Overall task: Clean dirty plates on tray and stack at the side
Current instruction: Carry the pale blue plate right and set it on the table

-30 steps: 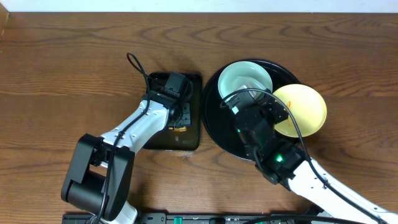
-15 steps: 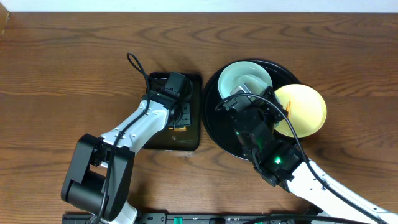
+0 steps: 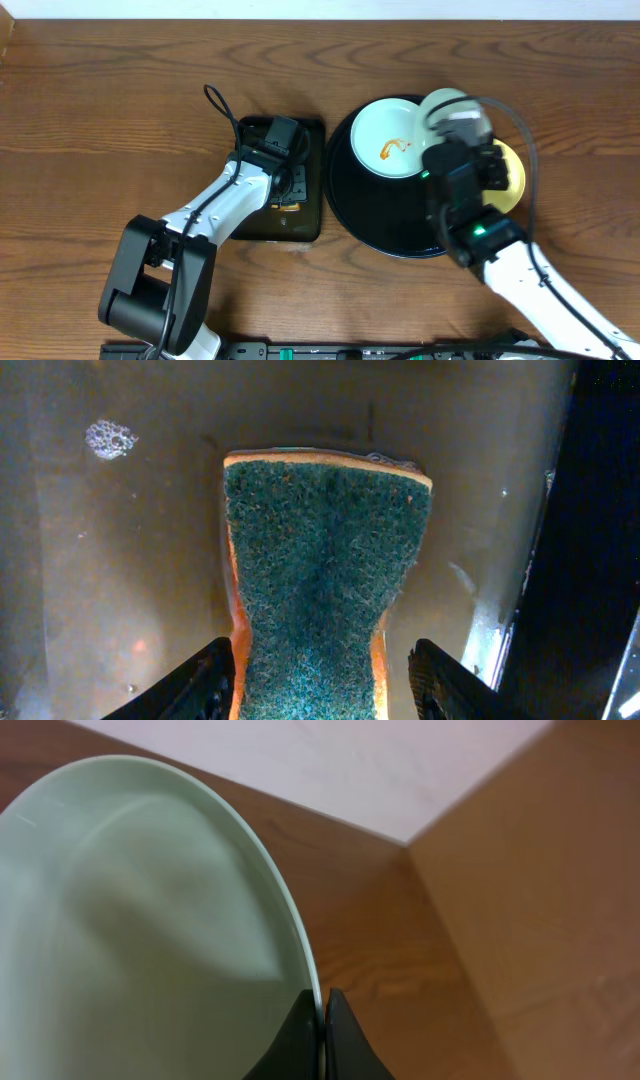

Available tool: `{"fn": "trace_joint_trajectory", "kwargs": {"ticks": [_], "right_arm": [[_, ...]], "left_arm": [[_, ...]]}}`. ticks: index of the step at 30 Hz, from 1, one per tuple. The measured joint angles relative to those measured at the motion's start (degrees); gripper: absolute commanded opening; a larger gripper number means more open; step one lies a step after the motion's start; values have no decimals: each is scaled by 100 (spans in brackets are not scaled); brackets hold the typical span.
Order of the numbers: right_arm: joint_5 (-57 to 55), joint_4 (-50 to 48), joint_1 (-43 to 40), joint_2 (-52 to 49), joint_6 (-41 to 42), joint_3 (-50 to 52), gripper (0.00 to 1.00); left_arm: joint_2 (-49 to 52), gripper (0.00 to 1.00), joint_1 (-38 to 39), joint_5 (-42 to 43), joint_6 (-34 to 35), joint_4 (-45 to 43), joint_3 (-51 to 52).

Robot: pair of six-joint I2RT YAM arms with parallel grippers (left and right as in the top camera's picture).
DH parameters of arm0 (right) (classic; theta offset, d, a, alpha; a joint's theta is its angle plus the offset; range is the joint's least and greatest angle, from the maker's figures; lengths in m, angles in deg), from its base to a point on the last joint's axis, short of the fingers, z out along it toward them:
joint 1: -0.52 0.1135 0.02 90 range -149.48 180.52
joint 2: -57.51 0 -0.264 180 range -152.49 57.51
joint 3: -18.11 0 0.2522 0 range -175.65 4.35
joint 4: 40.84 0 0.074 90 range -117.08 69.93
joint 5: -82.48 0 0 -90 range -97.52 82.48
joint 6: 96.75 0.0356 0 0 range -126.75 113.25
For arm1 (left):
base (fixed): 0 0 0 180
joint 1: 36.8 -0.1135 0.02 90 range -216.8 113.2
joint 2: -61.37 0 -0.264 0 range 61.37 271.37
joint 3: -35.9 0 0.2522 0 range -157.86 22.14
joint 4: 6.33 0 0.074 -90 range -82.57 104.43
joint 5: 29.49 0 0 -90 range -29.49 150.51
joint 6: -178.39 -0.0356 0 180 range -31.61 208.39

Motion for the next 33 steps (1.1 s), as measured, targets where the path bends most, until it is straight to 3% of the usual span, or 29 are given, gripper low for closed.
{"fn": "trace_joint_trajectory", "kwargs": {"ticks": [19,27,33], "right_arm": [[3091,702,-5209,-13,2546,-350,1],[3392,728,-6306,-647,3032,-363,1],[3862,345,-6424,-1440,3112,-363,1]], "left_arm": [[0,57,0,0,0,0,-2],[0,57,0,0,0,2,-2],[0,57,0,0,0,2,0]]}}
